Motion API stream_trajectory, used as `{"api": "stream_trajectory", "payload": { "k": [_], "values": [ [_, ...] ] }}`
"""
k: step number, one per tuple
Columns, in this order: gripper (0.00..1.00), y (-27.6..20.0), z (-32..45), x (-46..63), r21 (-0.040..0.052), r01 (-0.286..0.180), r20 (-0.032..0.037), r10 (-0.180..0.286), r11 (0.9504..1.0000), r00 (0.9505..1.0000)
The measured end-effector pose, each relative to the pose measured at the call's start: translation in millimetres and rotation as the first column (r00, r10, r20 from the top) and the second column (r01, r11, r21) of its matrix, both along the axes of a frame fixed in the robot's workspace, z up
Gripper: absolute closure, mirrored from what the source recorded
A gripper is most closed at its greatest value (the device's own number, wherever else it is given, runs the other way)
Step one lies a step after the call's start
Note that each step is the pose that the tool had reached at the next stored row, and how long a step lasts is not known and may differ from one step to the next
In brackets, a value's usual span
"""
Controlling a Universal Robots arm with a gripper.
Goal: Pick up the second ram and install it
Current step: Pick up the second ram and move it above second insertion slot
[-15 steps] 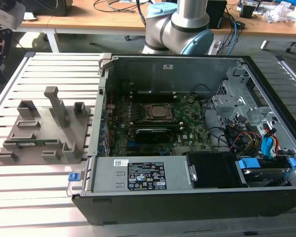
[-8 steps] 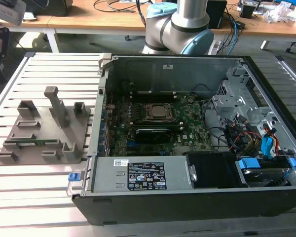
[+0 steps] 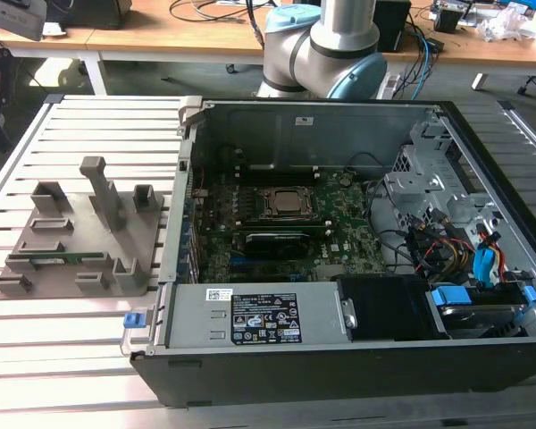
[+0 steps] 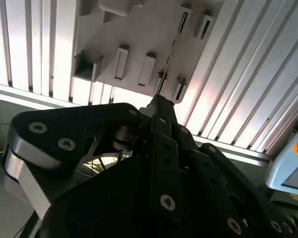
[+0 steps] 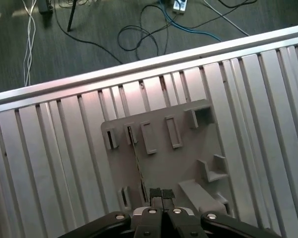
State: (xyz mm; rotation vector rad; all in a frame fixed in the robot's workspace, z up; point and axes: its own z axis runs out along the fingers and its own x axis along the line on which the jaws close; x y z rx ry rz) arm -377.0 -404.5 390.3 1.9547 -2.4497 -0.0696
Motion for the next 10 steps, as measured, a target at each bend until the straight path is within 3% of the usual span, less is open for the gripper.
{"api": "stream_trajectory", "payload": {
  "k": [7, 10],
  "values": [
    [0.89, 0.0, 0.0, 0.0, 0.0, -0.093, 0.0001, 0.093, 0.9957, 0.9957],
    [0.89, 0.0, 0.0, 0.0, 0.0, -0.159, 0.0001, 0.159, 0.9872, 0.9872]
  ]
}}
